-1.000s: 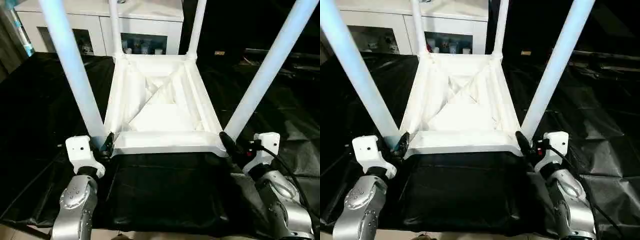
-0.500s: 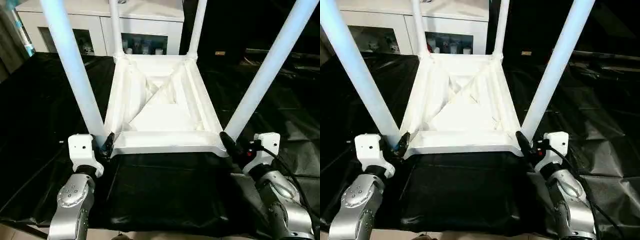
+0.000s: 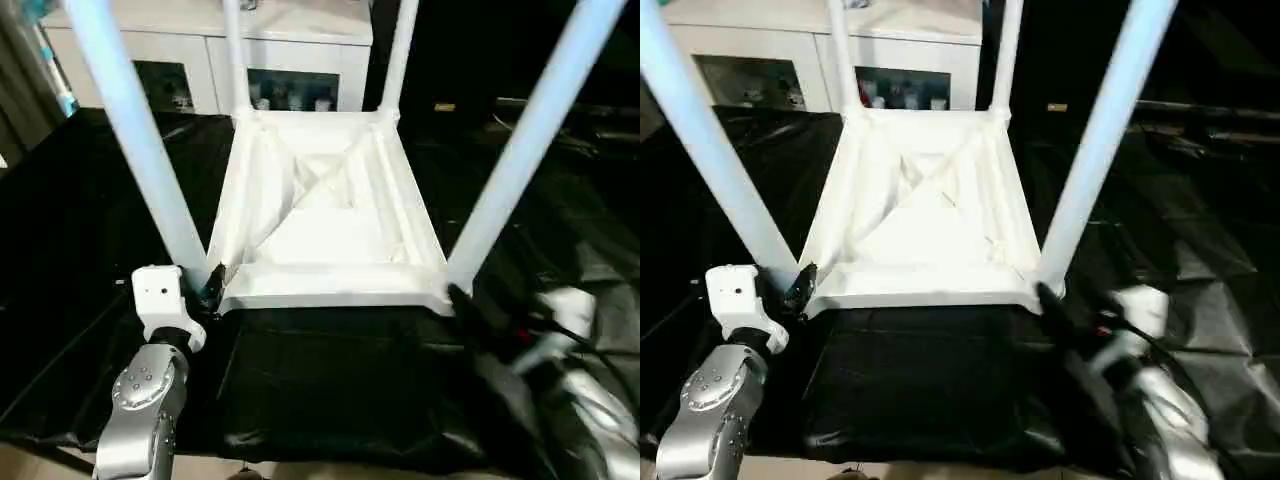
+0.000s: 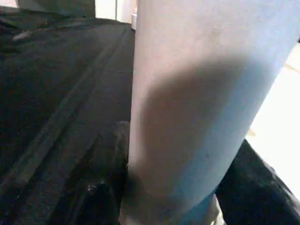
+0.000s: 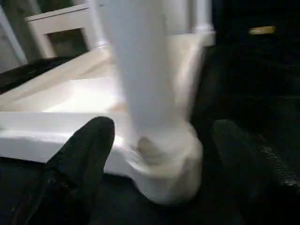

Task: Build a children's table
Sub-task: Flip table

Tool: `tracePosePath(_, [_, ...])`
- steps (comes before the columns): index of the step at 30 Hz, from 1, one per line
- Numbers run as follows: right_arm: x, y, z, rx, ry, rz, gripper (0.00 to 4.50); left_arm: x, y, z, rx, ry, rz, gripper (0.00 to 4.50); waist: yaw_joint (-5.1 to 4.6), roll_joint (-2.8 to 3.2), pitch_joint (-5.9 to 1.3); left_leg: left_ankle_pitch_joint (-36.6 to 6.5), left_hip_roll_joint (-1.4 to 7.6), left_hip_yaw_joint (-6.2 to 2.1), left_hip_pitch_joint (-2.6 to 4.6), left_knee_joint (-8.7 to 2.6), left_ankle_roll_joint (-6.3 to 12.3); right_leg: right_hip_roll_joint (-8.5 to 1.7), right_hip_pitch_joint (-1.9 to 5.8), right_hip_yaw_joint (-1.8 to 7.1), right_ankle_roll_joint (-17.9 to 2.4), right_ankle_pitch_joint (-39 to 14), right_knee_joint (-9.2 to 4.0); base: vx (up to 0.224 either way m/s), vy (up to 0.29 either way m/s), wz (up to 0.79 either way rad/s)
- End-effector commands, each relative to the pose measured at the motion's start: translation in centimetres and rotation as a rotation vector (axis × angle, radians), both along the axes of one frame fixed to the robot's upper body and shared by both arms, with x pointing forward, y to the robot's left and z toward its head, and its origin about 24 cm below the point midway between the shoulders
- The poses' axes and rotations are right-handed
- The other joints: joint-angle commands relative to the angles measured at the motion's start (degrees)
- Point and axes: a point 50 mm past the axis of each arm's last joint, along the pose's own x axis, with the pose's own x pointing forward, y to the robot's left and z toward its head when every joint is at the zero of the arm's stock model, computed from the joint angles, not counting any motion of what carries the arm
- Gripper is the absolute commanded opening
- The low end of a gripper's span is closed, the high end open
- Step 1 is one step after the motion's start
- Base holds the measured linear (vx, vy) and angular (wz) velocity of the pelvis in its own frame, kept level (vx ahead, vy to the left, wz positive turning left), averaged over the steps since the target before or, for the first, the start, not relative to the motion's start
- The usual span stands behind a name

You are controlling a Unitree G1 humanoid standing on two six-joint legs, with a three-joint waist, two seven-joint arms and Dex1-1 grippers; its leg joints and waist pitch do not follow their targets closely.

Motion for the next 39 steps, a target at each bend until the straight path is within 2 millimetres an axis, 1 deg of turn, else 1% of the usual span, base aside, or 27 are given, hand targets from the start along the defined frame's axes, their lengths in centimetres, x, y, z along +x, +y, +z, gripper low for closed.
tracePosePath(1, [0.0, -1.5, 1.0, 0.039, -0.039, -0.068, 4.12, 0.9, -0.6, 1.8, -0.177, -0.096, 0.004, 2.31, 0.26, -0.16, -3.20, -9.23, 4.02, -1.74, 0.66, -3.72, 4.52, -5.91, 1.75, 3.64, -10.61, -3.75, -4.62, 0.000, 0.000, 0.00])
tracePosePath(3, [-0.1, -1.5, 1.3, 0.093, -0.046, -0.051, 4.17, 0.9, -0.7, 1.8, -0.204, -0.092, -0.002, 2.31, 0.21, -0.10, -3.11, -9.53, 3.91, -1.71, 0.58, -3.73, 4.49, -5.84, 1.71, 3.58, -10.32, -5.52, -4.91, 0.000, 0.000, 0.00])
tracePosePath(4, [-0.2, -0.9, 1.7, 0.138, -0.045, 0.011, 4.17, 0.9, -0.9, 1.8, -0.233, -0.090, -0.009, 2.31, 0.12, -0.16, -3.04, -9.62, 3.84, -1.69, 0.52, -3.76, 4.59, -5.73, 1.73, 3.57, -10.19, -5.96, -4.97, 0.000, 0.000, 0.00])
tracePosePath(5, [-0.4, -0.3, 2.0, 0.164, -0.042, 0.073, 4.17, 0.9, -1.1, 1.8, -0.259, -0.092, -0.016, 2.31, 0.14, -0.06, -3.14, -9.36, 3.84, -1.74, 0.55, -3.70, 4.97, -5.61, 1.81, 3.54, -9.98, -5.86, -4.97, 0.000, 0.000, 0.00])
tracePosePath(7, [-1.0, 1.6, 2.0, 0.207, -0.001, 0.236, 4.17, 0.9, -1.6, 1.9, -0.307, -0.088, -0.044, 2.31, 0.36, -0.05, -3.33, -8.00, 4.07, -1.90, 0.44, -3.62, 5.73, -5.65, 1.86, 3.52, -9.59, -4.08, -4.77, 0.000, 0.000, 0.00])
tracePosePath(8, [-1.0, 1.6, 2.0, 0.207, -0.001, 0.236, 4.17, 0.9, -1.6, 1.9, -0.307, -0.088, -0.044, 2.31, 0.49, -0.09, -3.41, -7.20, 4.11, -1.94, 0.38, -3.52, 6.16, -5.68, 1.90, 3.50, -9.56, -2.86, -4.60, 0.000, 0.000, 0.00])
tracePosePath(9, [-1.5, 2.7, 1.9, 0.234, 0.028, 0.321, 4.17, 1.0, -1.9, 2.0, -0.327, -0.086, -0.053, 2.31, 0.46, 0.02, -3.51, -6.61, 4.08, -1.96, 0.36, -3.51, 6.43, -5.64, 1.85, 3.43, -9.84, -2.06, -4.49, 0.000, 0.000, 0.00])
tracePosePath(10, [-1.5, 2.9, 1.9, 0.237, 0.032, 0.332, 4.17, 1.0, -1.9, 2.0, -0.331, -0.086, -0.054, 2.31, 0.51, 0.03, -3.49, -6.61, 4.09, -1.90, 0.35, -3.47, 6.55, -5.63, 1.75, 3.45, -9.79, -2.03, -4.61, 0.000, 0.000, 0.00])
tracePosePath(11, [-1.7, 3.5, 1.8, 0.252, 0.052, 0.379, 4.17, 1.0, -2.1, 2.1, -0.360, -0.091, -0.052, 2.31, 0.44, -0.36, -3.48, -7.02, 4.09, -1.85, 0.36, -3.54, 6.37, -5.70, 1.77, 3.42, -9.91, -2.60, -4.66, 0.000, 0.000, 0.00])
tracePosePath(12, [-1.8, 4.3, 1.5, 0.256, 0.082, 0.421, 4.17, 1.1, -2.2, 2.4, -0.389, -0.101, -0.052, 2.31, 0.57, -0.17, -3.47, -7.08, 4.14, -1.89, 0.37, -3.55, 6.16, -5.81, 1.77, 3.43, -10.01, -3.01, -4.62, 0.000, 0.000, 0.00])
tracePosePath(13, [-1.7, 4.6, 1.3, 0.250, 0.092, 0.431, 4.17, 1.1, -2.3, 2.5, -0.395, -0.103, -0.055, 2.30, 0.54, -0.10, -3.47, -6.96, 4.15, -1.94, 0.31, -3.54, 5.85, -5.72, 1.74, 3.37, -10.01, -3.32, -4.62, 0.000, 0.000, 0.00])
tracePosePath(15, [-0.8, 5.5, 0.5, 0.253, 0.138, 0.403, 4.50, 1.2, -2.6, 2.7, -0.402, -0.108, -0.079, 2.30, 0.46, -0.08, -3.47, -6.90, 4.10, -1.93, 0.30, -3.55, 5.14, -5.74, 1.59, 3.40, -10.00, -3.71, -4.62, 0.000, 0.000, 0.00])
tracePosePath(17, [-0.1, 5.9, 0.2, 0.249, 0.142, 0.361, 4.50, 1.1, -2.8, 2.7, -0.419, -0.105, -0.088, 2.30, 0.25, -0.06, -3.44, -6.82, 4.01, -1.86, 0.25, -3.60, 4.65, -5.77, 1.39, 3.40, -10.37, -4.09, -4.65, 0.000, 0.000, 0.00])
tracePosePath(18, [0.5, 6.2, -0.1, 0.262, 0.158, 0.330, 4.50, 1.1, -3.0, 2.8, -0.427, -0.105, -0.096, 2.29, 0.36, -0.01, -3.54, -6.71, 4.04, -1.88, 0.34, -3.54, 4.36, -5.85, 1.44, 3.39, -10.37, -4.19, -4.60, 0.000, 0.000, 0.00])
tracePosePath(19, [1.0, 6.9, -0.3, 0.288, 0.166, 0.329, 4.50, 1.1, -3.2, 2.8, -0.437, -0.102, -0.102, 2.29, 0.32, -0.30, -3.54, -6.26, 4.02, -1.81, 0.29, -3.56, 4.21, -5.82, 1.39, 3.43, -10.48, -3.99, -4.49, 0.000, 0.000, 0.00])
tracePosePath(20, [1.3, 7.3, -0.4, 0.307, 0.173, 0.334, 4.50, 1.1, -3.3, 2.8, -0.443, -0.100, -0.105, 2.29, 0.30, -0.13, -3.66, -5.86, 4.03, -1.85, 0.31, -3.52, 4.07, -5.81, 1.42, 3.40, -10.61, -3.54, -4.31, 0.000, 0.000, 0.00])
tracePosePath(21, [1.6, 7.8, -0.4, 0.336, 0.184, 0.344, 4.50, 1.1, -3.3, 2.8, -0.448, -0.100, -0.108, 2.29, 0.32, -0.07, -3.77, -4.84, 4.11, -1.85, 0.33, -3.38, 4.37, -5.69, 1.42, 3.44, -10.62, -1.43, -4.13, 0.000, 0.000, 0.00])
tracePosePath(23, [2.2, 8.7, -0.2, 0.405, 0.182, 0.360, 4.50, 1.0, -3.5, 2.8, -0.452, -0.097, -0.116, 2.29, 0.44, 0.07, -3.82, -3.85, 4.14, -1.84, 0.26, -3.35, 4.84, -5.72, 1.39, 3.45, -10.70, 0.70, -3.90, 0.000, 0.000, 0.00])
tracePosePath(26, [2.9, 9.5, 0.2, 0.478, 0.169, 0.378, 4.50, 1.0, -3.6, 2.8, -0.454, -0.093, -0.118, 2.29, 0.51, 0.02, -3.93, -3.33, 4.19, -1.83, 0.16, -3.30, 5.07, -5.81, 1.44, 3.46, -10.77, 2.42, -3.64, 0.000, 0.000, 0.00])
tracePosePath(28, [3.6, 10.5, 0.7, 0.532, 0.146, 0.426, 4.50, 0.9, -3.6, 2.8, -0.455, -0.087, -0.121, 2.29, 0.52, 0.08, -4.07, -2.69, 4.16, -1.84, 0.08, -3.20, 5.14, -5.82, 1.50, 3.44, -10.94, 3.80, -3.40, 0.000, 0.000, 0.00])
tracePosePath(29, [3.6, 10.5, 0.7, 0.532, 0.146, 0.426, 4.50, 0.9, -3.6, 2.8, -0.455, -0.087, -0.121, 2.29, 0.50, 0.07, -4.01, -3.00, 4.12, -1.77, 0.05, -3.18, 5.09, -5.87, 1.43, 3.48, -10.91, 3.82, -3.44, 0.000, 0.000, 0.00])
tracePosePath(30, [3.9, 10.9, 1.0, 0.555, 0.137, 0.447, 4.50, 0.9, -3.7, 2.8, -0.456, -0.086, -0.120, 2.29, 0.51, -0.17, -3.98, -3.17, 4.14, -1.72, 0.08, -3.21, 5.05, -5.85, 1.43, 3.48, -10.86, 3.69, -3.47, 0.000, 0.000, 0.00])
tracePosePath(32, [4.5, 11.4, 1.4, 0.592, 0.123, 0.477, 4.50, 0.8, -3.7, 2.8, -0.457, -0.084, -0.119, 2.29, 0.54, -0.01, -3.98, -3.62, 4.12, -1.68, 0.07, -3.20, 5.01, -5.85, 1.42, 3.47, -11.00, 3.09, -3.43, 0.000, 0.000, 0.00])
tracePosePath(35, [4.9, 11.8, 1.3, 0.596, 0.125, 0.475, 4.50, 0.8, -3.7, 2.8, -0.457, -0.083, -0.118, 2.29, 0.53, -0.05, -4.01, -3.09, 4.16, -1.68, 0.06, -3.20, 4.61, -5.86, 1.42, 3.46, -11.01, 3.30, -3.32, 0.000, 0.000, 0.00])
tracePosePath(36, [5.2, 11.9, 1.2, 0.591, 0.129, 0.463, 4.50, 0.8, -3.7, 2.8, -0.457, -0.082, -0.119, 2.29, 0.54, -0.04, -4.04, -3.17, 4.12, -1.62, 0.08, -3.15, 4.55, -5.88, 1.36, 3.48, -11.08, 3.20, -3.33, 0.000, 0.000, 0.00])
tracePosePath(38, [6.7, 12.2, 0.6, 0.582, 0.159, 0.338, 4.50, 0.8, -3.9, 2.7, -0.459, -0.079, -0.124, 2.29, 0.36, -0.03, -4.08, -3.22, 4.08, -1.63, 0.10, -3.22, 3.76, -5.92, 1.25, 3.44, -11.46, 2.35, -3.27, 0.000, 0.000, 0.00])
tracePosePath(39, [7.3, 12.3, 0.5, 0.606, 0.166, 0.306, 4.50, 0.8, -3.9, 2.7, -0.459, -0.077, -0.126, 2.29, 0.36, 0.47, -4.01, -3.81, 4.00, -1.52, 0.17, -3.18, 3.33, -5.92, 1.04, 3.53, -11.70, 1.62, -3.37, 0.000, 0.000, 0.00])
